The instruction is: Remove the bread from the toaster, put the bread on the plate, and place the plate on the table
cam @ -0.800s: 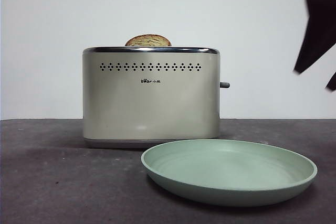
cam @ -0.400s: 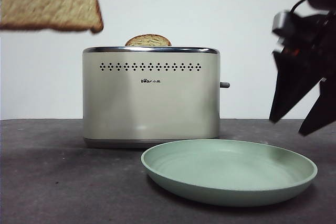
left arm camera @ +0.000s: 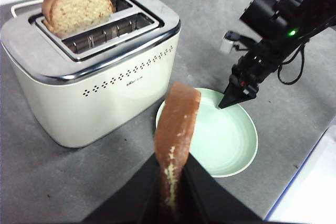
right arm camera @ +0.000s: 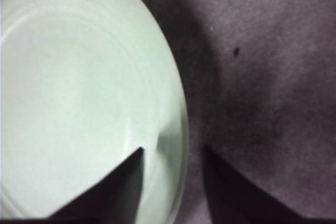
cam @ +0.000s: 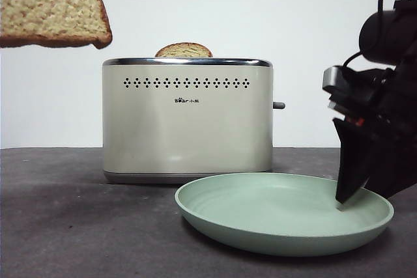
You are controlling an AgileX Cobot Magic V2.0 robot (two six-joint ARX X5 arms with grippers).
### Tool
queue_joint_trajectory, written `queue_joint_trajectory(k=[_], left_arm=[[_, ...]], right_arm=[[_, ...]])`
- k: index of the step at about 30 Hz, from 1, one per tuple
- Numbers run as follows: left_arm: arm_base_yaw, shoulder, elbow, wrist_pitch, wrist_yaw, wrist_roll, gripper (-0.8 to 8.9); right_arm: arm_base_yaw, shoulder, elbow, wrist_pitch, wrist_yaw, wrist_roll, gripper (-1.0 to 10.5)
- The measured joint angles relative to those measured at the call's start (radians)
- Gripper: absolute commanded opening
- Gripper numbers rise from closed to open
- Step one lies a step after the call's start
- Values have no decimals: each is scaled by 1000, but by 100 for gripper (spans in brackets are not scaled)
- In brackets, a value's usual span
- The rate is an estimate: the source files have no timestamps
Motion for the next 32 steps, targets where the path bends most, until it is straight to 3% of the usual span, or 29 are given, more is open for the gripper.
queue_joint_trajectory(k=[3, 10, 15, 25, 32], left_arm=[[0, -3, 0, 0, 6, -8, 6], [0, 0, 0, 1, 82, -26, 6], [0, 3, 0, 3, 97, -38, 6], [0, 151, 0, 27, 319, -53, 6], [-1, 332, 0, 105, 407, -54, 6]], right_arm=[[0, 8, 0, 5, 0, 0, 1], [0, 0, 9, 11, -26, 11, 4], [11, -91, 8, 3, -93, 10, 4], [144, -278, 8, 4, -104, 63, 4], [247, -289, 8, 61, -105, 117, 4]])
